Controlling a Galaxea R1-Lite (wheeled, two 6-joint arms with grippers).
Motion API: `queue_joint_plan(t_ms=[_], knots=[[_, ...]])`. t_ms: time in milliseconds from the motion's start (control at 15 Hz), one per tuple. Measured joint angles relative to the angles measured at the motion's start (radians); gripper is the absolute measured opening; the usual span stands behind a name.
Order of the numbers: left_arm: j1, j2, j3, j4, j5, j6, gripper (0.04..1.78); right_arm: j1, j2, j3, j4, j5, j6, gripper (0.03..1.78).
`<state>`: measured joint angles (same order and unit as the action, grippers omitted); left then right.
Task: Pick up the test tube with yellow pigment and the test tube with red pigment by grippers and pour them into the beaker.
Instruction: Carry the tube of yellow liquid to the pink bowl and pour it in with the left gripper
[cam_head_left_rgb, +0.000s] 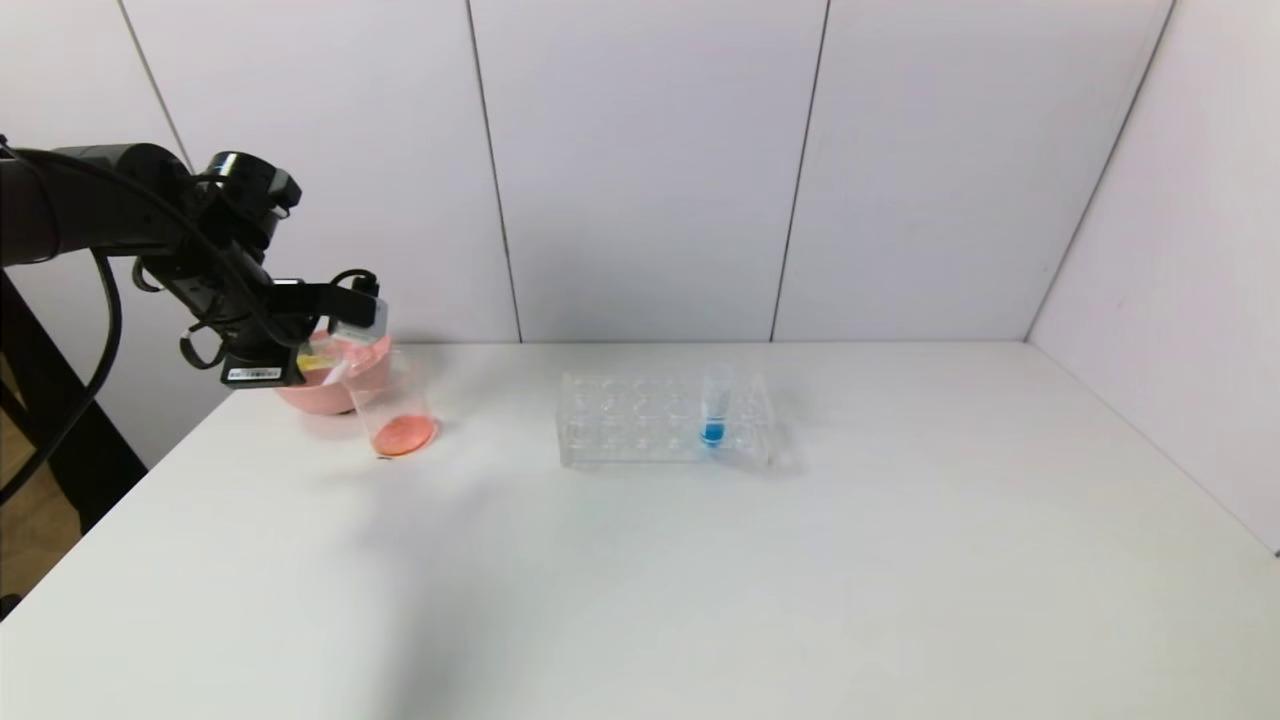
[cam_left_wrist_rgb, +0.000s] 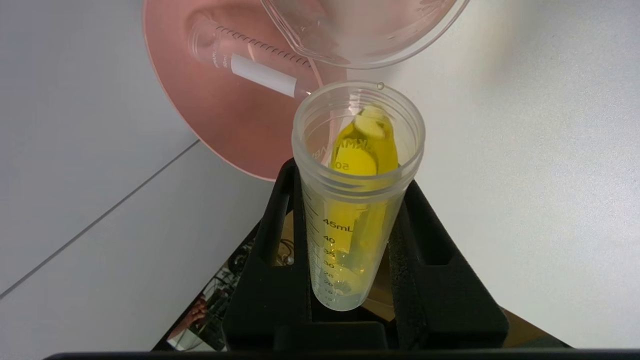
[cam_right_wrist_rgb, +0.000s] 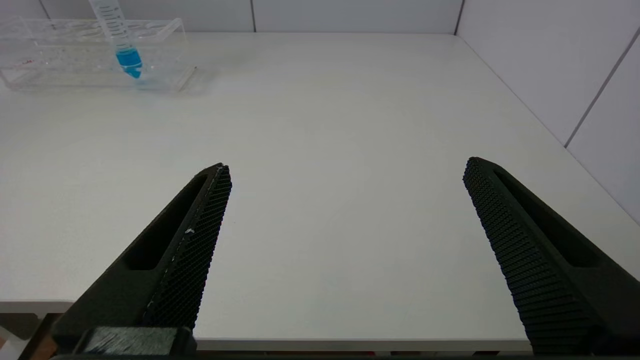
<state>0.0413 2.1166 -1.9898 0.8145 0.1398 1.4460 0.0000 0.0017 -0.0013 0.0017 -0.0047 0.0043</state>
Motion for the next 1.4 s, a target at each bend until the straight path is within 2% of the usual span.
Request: queue_joint_plan(t_ms=[867, 1067, 1400], knots=[[-0.027, 0.010, 0.000, 0.000, 0.065, -0.039, 0.46, 0.000, 0.000, 0.000, 0.000, 0.000, 0.000, 1.70], [-0.037, 0.014, -0.001, 0.000, 0.103, -0.048, 0.46, 0.000, 0.000, 0.000, 0.000, 0.000, 0.000, 1.70], [-0.043, 0.020, -0.002, -0.003, 0.107, -0.070, 0.46, 0.000, 0.000, 0.000, 0.000, 0.000, 0.000, 1.70]])
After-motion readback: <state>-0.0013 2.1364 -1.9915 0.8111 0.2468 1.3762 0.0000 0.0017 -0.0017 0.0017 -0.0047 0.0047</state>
